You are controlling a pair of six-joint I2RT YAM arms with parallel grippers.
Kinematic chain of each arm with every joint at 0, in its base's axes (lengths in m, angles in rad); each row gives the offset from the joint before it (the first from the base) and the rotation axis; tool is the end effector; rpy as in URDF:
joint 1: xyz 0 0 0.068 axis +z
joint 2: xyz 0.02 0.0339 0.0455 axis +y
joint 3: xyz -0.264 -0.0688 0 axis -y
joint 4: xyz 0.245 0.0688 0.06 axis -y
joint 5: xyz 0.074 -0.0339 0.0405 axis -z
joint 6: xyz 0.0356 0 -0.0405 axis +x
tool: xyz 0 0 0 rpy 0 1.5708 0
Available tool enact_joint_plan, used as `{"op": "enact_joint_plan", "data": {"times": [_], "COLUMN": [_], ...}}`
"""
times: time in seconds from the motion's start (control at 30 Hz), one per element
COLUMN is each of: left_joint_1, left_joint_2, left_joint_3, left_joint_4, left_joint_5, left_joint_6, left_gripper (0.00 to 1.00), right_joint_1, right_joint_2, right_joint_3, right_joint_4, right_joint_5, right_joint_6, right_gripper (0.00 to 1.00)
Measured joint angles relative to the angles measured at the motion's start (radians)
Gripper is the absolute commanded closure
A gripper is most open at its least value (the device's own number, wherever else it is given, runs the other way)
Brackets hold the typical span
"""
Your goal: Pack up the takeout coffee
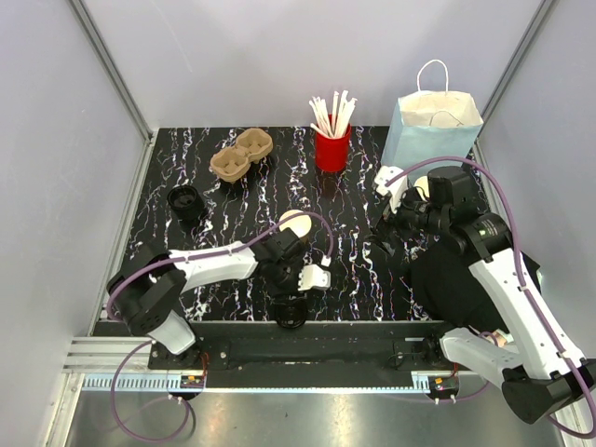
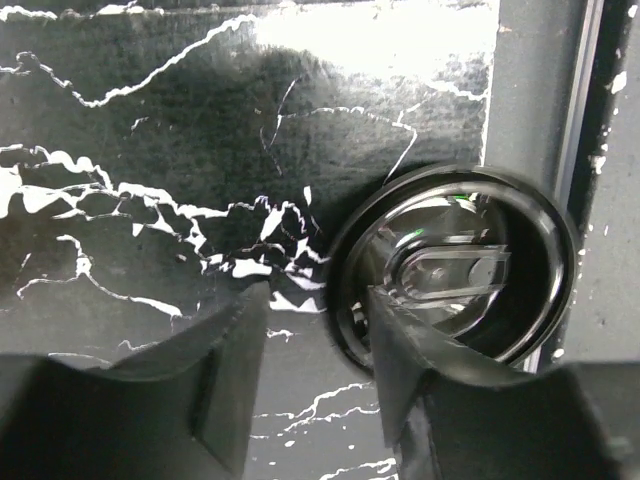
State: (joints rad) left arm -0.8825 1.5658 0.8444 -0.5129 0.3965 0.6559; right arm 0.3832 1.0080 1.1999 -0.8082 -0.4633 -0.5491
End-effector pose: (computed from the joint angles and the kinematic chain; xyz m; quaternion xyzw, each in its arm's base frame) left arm 0.1657 -0.2231 0.1599 0.6960 0.6715 -0.2115 0.1412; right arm 0.1745 0.0875 0.3812 -0.4828 0.7249 0.1662 0.4624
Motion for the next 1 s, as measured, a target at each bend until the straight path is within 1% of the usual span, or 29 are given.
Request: {"op": "enact_joint_plan", "data": {"times": [0.1,0.13,0.2,0.23,0.37,0.43,0.6,0.73,0.83,0.93,1.0], "left_joint_1": [-0.017,-0.022,-0.032,-0.036,-0.042,-0.042,-0.042,-0.016,0.050,0.151,0.241], "left_joint_2": [0.013,0.018,0.026,0.028,0.032,0.032,0.032,0.012,-0.037,-0.100,-0.144], "left_joint_3": [0.010,0.016,0.026,0.028,0.033,0.034,0.040,0.072,0.147,0.243,0.307], "left_joint_4": [0.000,0.000,-0.006,-0.008,-0.009,-0.010,-0.029,-0.103,-0.166,-0.198,-0.201], "left_joint_5": [-0.018,-0.021,-0.026,-0.026,-0.029,-0.027,-0.023,0.028,0.117,0.227,0.321], "left_joint_6": [0.000,0.000,-0.001,-0.001,0.000,0.000,0.010,0.032,0.047,0.054,0.051], "left_gripper": [0.66,0.73,0.79,0.85,0.96,1.00,1.00,1.00,1.00,1.00,1.00], "right_joint_1": [0.000,0.000,0.000,0.000,0.000,0.000,-0.001,-0.001,-0.001,-0.002,-0.002], "right_joint_2": [-0.006,-0.008,-0.010,-0.010,-0.011,-0.010,-0.005,0.008,0.018,0.034,0.045], "right_joint_3": [0.000,0.000,0.000,0.000,0.000,0.001,0.021,0.045,0.046,0.049,0.057], "right_joint_4": [0.000,0.001,0.002,0.002,0.001,0.000,-0.006,-0.008,-0.013,-0.023,-0.025], "right_joint_5": [0.001,0.002,0.002,0.002,0.003,0.002,-0.002,-0.031,-0.080,-0.140,-0.186], "right_joint_6": [0.000,0.000,0.000,0.000,0.000,0.000,-0.002,-0.005,-0.013,-0.023,-0.027], "right_gripper": [0.00,0.00,0.00,0.00,0.00,0.00,0.00,0.00,0.00,0.00,0.00]}}
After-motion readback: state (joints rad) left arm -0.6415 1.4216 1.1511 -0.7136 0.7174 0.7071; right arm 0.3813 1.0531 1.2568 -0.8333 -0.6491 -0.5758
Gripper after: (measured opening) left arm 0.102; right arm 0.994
